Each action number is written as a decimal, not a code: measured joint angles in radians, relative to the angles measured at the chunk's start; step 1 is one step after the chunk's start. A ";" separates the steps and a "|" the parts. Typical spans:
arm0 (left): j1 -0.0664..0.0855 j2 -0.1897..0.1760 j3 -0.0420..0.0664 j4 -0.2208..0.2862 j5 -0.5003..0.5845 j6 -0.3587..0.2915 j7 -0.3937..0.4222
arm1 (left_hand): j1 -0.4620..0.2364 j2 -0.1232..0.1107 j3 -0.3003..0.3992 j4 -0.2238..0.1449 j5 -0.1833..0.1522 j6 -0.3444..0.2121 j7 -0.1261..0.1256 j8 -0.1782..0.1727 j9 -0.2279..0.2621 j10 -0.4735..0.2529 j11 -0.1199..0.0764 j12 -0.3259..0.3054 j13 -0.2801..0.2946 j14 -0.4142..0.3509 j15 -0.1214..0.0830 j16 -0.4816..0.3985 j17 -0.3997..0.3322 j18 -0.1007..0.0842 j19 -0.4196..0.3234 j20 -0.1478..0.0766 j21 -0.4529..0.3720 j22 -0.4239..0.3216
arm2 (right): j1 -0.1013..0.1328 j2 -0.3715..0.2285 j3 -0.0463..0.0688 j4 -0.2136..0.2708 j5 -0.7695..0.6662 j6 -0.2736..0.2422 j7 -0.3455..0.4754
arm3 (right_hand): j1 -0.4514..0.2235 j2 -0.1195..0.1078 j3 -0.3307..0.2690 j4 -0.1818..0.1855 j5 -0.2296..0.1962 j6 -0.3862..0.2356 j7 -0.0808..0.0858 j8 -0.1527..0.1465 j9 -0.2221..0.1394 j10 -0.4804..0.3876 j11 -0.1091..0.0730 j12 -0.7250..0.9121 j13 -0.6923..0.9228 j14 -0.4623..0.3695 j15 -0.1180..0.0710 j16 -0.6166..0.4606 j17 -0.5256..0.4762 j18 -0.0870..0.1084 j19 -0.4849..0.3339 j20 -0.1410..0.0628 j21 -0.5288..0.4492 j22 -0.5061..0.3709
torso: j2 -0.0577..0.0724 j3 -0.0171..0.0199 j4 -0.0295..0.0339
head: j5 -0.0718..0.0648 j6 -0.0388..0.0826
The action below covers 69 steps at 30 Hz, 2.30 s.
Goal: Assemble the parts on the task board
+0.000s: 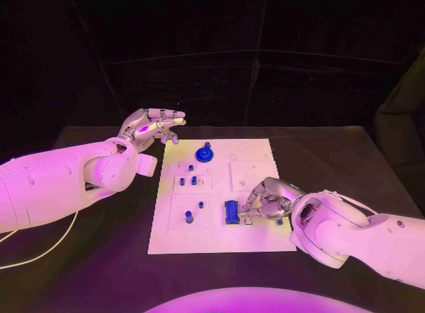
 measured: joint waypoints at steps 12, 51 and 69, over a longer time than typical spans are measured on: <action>0.000 0.003 -0.001 -0.001 0.000 0.000 0.001 | 0.000 0.000 0.000 0.000 0.000 0.000 0.000 0.000 0.000 0.000 0.000 0.000 0.000 0.000 0.000 0.000 0.000 0.000 0.000 0.000 0.000 0.000 | 0.025 -0.171 0.000 0.011 0.095 0.045 0.043 | -0.006 0.017 -0.035 0.004 0.193 -0.026 0.022 -0.073 -0.037 -0.004 0.018 -0.086 0.002 0.001 0.020 -0.035 0.000 0.016 -0.001 0.021 -0.052 0.000 | -0.003 -0.0009 -0.0080 | -0.030 0.003; -0.002 0.007 -0.004 -0.012 0.000 0.001 0.003 | 0.000 0.000 0.000 0.000 0.000 0.000 0.000 0.000 0.000 0.000 0.000 0.000 0.000 0.000 0.000 0.000 0.000 0.000 0.000 0.000 0.000 0.000 | 0.013 -0.083 0.003 -0.069 -0.203 0.237 -0.035 | 0.005 0.028 -0.082 0.024 0.061 0.047 0.002 -0.075 -0.023 0.002 0.012 -0.078 0.002 0.001 0.020 -0.035 0.000 0.016 -0.002 0.021 -0.045 0.000 | -0.005 -0.0014 -0.0042 | -0.028 -0.007; -0.002 0.004 -0.005 -0.010 0.000 0.004 0.002 | 0.000 0.000 0.000 0.000 0.000 0.000 0.000 0.000 0.000 0.000 0.000 0.001 0.000 0.000 -0.001 0.000 0.000 0.000 0.000 0.000 0.000 0.000 | 0.004 -0.028 0.006 -0.072 -0.317 0.252 -0.059 | 0.111 0.058 -0.045 -0.046 0.036 0.060 0.001 -0.104 -0.021 -0.004 0.010 -0.081 0.082 -0.001 0.020 -0.035 0.000 0.016 -0.002 0.021 -0.045 0.000 | -0.005 -0.0021 -0.0053 | -0.027 -0.012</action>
